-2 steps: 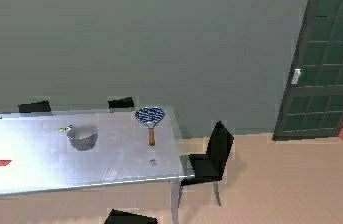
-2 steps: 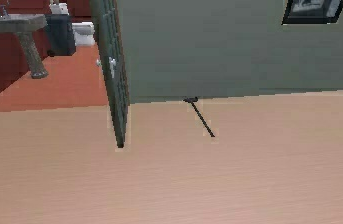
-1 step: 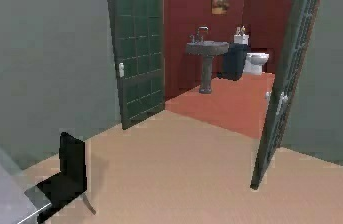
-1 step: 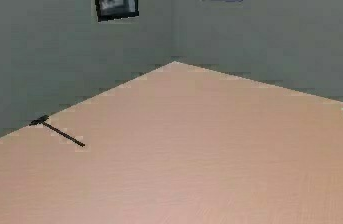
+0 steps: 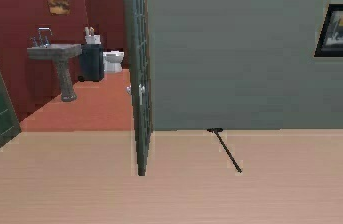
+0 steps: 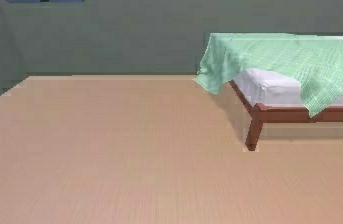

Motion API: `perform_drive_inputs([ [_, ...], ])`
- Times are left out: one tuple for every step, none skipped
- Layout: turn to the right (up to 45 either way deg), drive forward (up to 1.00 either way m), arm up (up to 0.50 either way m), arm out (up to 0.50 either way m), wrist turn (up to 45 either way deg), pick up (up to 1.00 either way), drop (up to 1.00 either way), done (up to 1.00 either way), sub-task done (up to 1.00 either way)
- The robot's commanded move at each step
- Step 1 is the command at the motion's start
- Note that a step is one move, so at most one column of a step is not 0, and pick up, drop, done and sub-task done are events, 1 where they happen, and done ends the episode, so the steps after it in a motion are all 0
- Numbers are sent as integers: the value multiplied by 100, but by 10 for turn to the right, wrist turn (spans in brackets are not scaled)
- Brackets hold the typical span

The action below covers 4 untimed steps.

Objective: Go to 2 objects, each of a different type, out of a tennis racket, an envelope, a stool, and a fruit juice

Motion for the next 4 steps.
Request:
perform_drive_inputs([
  [30,0,0,0,0,0,0,0,0],
  [0,25,0,0,0,0,0,0,0],
  [-360,0,0,0,0,0,0,0,0],
  [0,100,0,0,0,0,0,0,0],
])
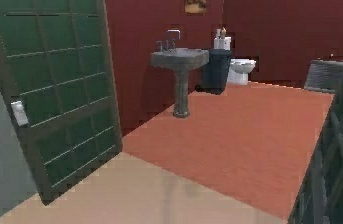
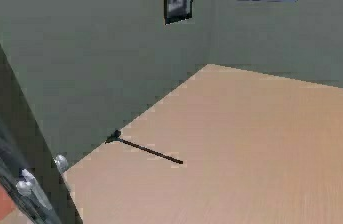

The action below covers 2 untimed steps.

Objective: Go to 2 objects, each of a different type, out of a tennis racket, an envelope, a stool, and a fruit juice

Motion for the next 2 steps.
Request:
perform_drive_inputs([
  [-150,0,0,0,0,0,0,0,0],
  [0,10,0,0,0,0,0,0,0],
])
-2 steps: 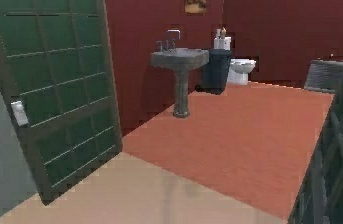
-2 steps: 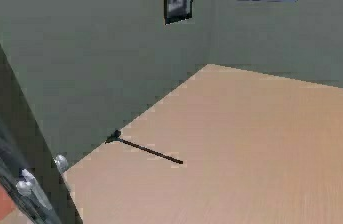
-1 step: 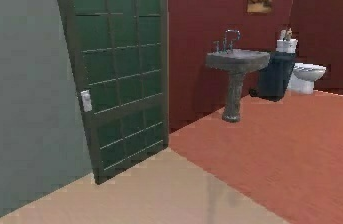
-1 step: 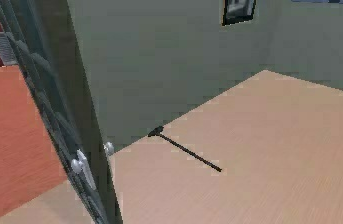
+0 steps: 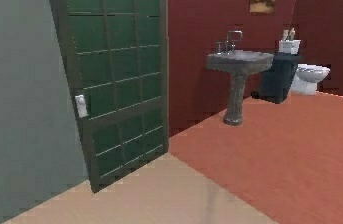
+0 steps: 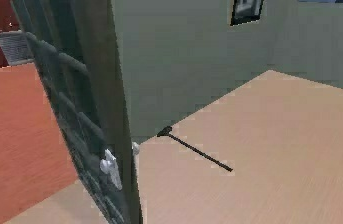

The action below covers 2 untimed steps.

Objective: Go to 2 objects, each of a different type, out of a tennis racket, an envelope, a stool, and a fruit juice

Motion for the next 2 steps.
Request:
perform_drive_inputs([
  [180,0,0,0,0,0,0,0,0],
  [0,85,0,0,0,0,0,0,0],
])
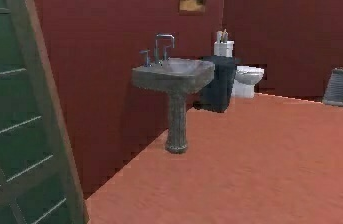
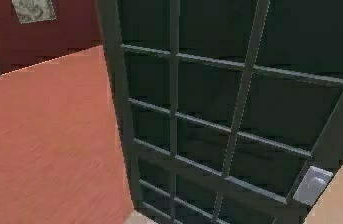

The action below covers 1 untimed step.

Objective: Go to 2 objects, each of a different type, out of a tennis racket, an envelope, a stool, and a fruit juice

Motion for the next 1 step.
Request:
perform_drive_inputs([
  [450,0,0,0,0,0,0,0,0],
])
